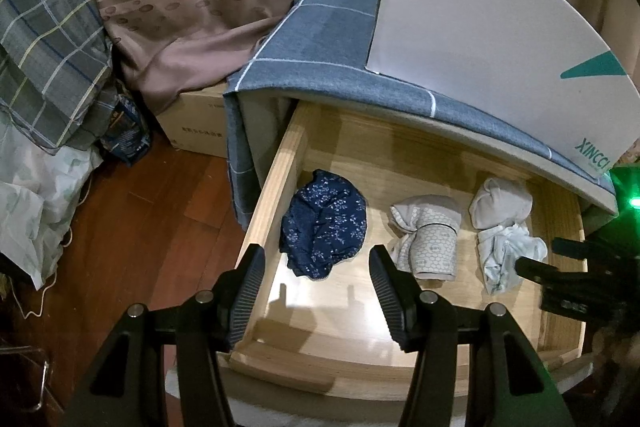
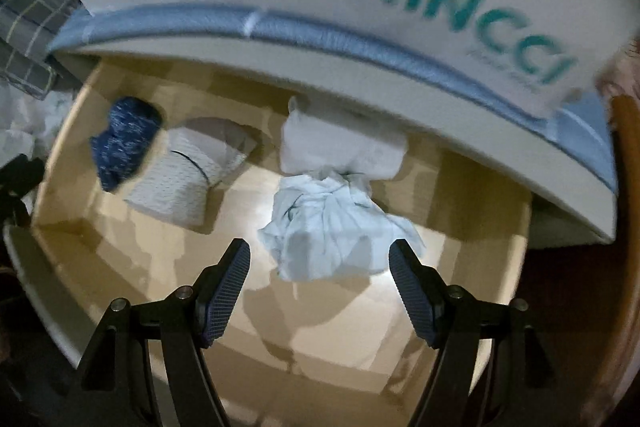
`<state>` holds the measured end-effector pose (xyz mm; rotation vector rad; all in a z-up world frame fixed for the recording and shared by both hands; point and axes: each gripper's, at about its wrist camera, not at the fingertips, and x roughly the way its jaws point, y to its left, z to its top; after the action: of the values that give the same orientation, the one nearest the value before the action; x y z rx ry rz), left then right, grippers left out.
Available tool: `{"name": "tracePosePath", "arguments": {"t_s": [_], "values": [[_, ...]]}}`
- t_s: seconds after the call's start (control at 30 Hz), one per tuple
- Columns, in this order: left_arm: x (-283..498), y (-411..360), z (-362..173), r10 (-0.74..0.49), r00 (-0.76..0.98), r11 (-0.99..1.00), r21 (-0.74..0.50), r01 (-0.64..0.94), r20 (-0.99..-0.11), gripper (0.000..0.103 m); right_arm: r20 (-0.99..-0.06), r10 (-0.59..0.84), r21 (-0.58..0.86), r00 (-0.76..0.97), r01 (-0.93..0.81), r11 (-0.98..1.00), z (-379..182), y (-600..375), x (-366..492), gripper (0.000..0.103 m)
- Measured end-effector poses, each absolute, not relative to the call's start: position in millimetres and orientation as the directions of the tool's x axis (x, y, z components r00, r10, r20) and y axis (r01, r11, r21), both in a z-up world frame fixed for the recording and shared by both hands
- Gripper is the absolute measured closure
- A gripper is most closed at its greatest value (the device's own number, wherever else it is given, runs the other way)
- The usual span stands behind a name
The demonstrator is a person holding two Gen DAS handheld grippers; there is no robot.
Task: Take underwear out of drawer
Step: 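Move the open right tool back down into the drawer toward the light blue underwear, then close the right tool on the light blue underwear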
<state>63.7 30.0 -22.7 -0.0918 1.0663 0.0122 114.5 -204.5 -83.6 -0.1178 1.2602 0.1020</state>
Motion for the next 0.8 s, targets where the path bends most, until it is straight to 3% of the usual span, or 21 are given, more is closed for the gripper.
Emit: {"name": "tracePosePath", "arguments": {"t_s": [0.3, 0.53, 0.8], "values": [[65, 28, -24, -0.031, 0.476, 0.997, -0.063, -0.053, -0.879, 0.048, -0.958, -0.06, -0.133, 0.281, -0.249, 0.959, -117, -190, 142, 0.027], [66, 26, -25, -0.026, 0.47, 0.997, -0.055, -0.048, -0.882, 0.048, -0.97, -0.055, -0.126, 0.235, -0.301, 0.945, -135, -186, 151, 0.026], [65, 26, -25, -0.027, 0.472, 0.997, -0.057, -0.049, -0.881, 0.048, -0.98, -0.056, -0.112, 0.192, -0.296, 0.948, -142, -185, 155, 0.034]]}}
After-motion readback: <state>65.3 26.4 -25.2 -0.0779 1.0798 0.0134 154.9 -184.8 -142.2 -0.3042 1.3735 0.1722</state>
